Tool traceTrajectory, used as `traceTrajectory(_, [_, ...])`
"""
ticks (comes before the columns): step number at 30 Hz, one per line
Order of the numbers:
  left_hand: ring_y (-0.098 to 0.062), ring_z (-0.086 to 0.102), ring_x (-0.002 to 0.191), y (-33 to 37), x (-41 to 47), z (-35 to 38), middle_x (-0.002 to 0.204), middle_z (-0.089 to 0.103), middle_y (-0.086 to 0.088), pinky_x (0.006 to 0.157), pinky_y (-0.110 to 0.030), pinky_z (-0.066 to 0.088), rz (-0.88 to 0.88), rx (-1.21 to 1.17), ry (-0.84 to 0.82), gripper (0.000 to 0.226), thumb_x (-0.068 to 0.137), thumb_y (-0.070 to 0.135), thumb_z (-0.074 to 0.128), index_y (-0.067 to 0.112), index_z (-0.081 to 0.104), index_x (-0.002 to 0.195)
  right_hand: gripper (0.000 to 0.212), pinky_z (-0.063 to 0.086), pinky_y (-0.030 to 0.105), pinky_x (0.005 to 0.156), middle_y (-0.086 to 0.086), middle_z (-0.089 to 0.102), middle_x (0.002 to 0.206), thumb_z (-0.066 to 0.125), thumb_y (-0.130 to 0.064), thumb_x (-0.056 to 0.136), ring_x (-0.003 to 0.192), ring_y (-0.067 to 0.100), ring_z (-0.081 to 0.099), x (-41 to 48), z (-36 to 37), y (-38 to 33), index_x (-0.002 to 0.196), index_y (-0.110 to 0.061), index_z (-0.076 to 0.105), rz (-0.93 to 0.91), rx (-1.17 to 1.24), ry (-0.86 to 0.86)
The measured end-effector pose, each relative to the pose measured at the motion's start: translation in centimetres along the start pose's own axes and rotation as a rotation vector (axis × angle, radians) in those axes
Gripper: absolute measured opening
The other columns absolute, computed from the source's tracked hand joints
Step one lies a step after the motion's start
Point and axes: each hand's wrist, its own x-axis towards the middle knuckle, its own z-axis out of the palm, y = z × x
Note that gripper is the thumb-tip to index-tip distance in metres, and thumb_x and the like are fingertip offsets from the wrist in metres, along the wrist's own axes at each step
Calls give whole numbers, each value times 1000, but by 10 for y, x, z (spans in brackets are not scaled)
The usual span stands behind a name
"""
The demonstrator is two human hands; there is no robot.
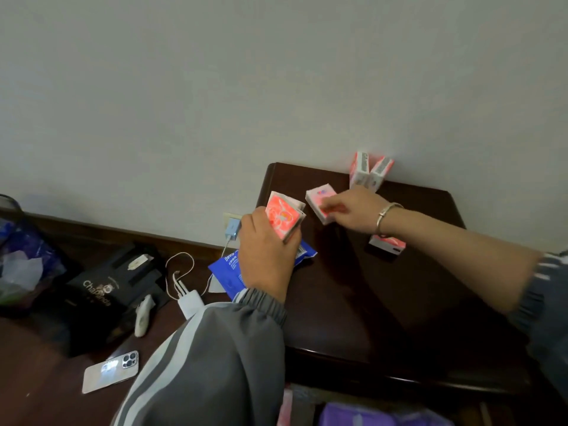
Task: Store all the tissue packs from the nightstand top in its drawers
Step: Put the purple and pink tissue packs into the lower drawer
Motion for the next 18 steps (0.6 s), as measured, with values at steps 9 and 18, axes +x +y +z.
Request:
traceTrajectory(9, [-26, 55, 88, 3, -2, -5, 102, 52, -9, 64, -31, 42, 1, -10, -35, 55, 80, 50, 65, 9, 50, 112, 60, 46, 36, 82, 9, 58, 120, 72, -43, 74, 107, 30, 57, 6, 9, -32, 118, -16, 42, 294, 76, 6])
traceTrajectory(18, [-27, 55, 87, 2, -3, -2, 100, 52, -10, 63, -29, 36, 26, 15, -4, 53, 79, 48, 67, 8, 50, 111, 60, 34, 22, 50, 12, 55, 125, 67, -37, 74, 89, 24, 50, -51, -28, 50, 128, -19, 49, 708, 455, 257])
